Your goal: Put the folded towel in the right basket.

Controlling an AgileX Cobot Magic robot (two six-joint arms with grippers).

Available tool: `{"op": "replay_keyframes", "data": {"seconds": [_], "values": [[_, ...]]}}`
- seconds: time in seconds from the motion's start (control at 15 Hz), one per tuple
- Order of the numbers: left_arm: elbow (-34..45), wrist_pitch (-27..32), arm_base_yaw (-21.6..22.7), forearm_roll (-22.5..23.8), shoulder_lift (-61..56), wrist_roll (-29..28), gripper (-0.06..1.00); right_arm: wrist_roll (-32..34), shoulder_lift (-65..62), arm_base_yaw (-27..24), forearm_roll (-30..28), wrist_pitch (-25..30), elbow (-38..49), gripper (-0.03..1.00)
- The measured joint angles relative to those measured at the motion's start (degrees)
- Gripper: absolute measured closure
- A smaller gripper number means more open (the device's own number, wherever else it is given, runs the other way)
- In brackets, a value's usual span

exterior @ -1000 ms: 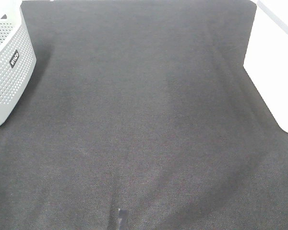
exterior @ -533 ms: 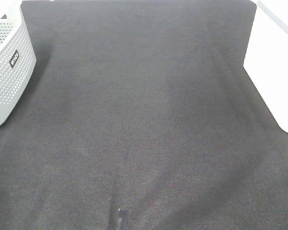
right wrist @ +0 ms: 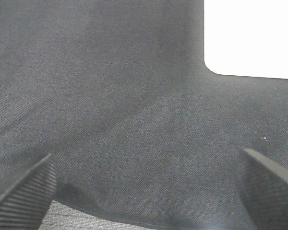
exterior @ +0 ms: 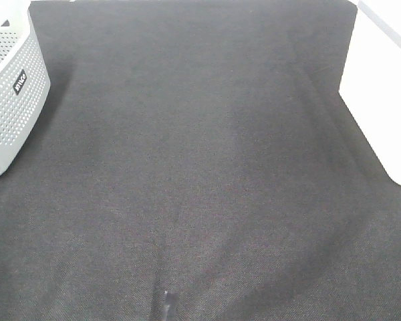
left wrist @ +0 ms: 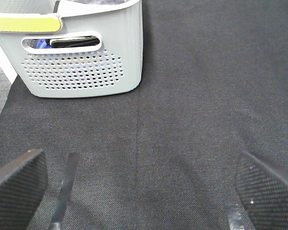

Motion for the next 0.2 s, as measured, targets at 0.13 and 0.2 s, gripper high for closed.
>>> {"op": "replay_keyframes", "data": {"seconds": [0.13, 0.2], "values": [[0.0, 0.0, 0.0, 0.0, 0.0, 0.0, -0.04, 0.0, 0.0, 0.0, 0.0, 0.0, 0.0, 0.01], [0.0, 0.0, 0.0, 0.0, 0.0, 0.0, -0.04, 0.0, 0.0, 0.0, 0.0, 0.0, 0.0, 0.01]]}}
